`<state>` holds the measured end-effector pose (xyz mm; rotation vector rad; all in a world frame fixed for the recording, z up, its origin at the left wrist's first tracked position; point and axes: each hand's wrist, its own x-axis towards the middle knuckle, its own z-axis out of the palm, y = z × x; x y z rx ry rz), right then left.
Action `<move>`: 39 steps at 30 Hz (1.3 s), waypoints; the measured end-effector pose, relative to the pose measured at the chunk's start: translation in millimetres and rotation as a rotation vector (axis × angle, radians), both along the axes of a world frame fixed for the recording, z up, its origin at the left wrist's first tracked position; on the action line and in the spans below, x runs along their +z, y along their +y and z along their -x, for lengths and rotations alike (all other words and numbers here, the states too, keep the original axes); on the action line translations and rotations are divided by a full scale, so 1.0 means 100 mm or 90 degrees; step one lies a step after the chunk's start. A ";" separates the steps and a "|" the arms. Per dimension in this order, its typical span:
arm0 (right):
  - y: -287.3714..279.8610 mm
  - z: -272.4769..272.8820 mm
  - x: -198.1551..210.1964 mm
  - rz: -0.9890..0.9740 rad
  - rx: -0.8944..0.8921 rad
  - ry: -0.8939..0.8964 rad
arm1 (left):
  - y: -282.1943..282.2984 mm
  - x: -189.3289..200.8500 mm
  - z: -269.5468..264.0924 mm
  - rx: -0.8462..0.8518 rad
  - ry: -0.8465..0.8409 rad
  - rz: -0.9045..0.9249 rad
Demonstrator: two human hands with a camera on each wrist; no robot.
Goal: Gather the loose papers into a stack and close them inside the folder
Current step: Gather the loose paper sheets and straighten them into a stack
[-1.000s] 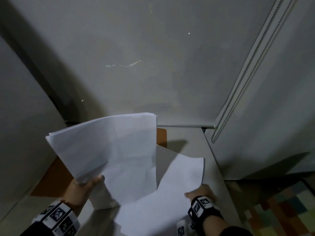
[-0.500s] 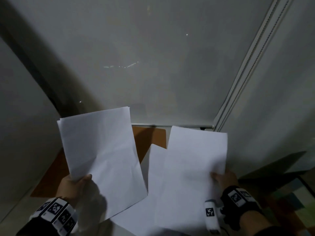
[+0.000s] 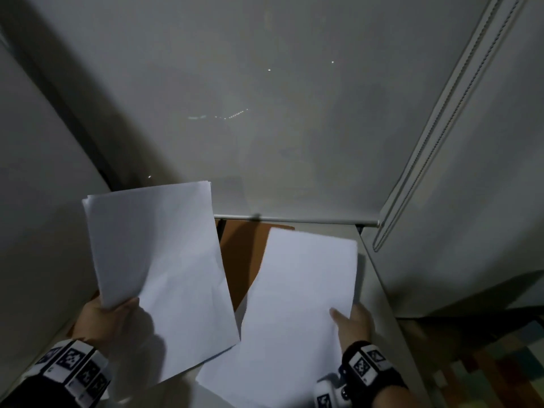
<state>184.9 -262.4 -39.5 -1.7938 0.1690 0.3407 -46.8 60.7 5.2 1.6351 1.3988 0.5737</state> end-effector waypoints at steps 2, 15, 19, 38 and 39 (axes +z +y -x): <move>0.02 -0.05 0.16 -0.068 0.006 -0.014 | -0.03 0.02 -0.03 -0.030 -0.015 -0.012; 0.24 -0.49 1.15 -0.260 -0.059 -0.109 | -0.24 0.28 -0.37 -0.205 -0.060 0.013; 0.52 -0.26 1.06 -0.201 0.050 -0.091 | -0.41 0.32 -0.57 -0.246 -0.086 0.125; 0.58 0.17 0.83 -0.153 0.305 -0.028 | -0.57 0.17 -0.54 -0.369 -0.343 0.219; 0.56 0.20 0.79 -0.132 0.319 -0.026 | -0.59 0.14 -0.51 -0.378 -0.348 0.217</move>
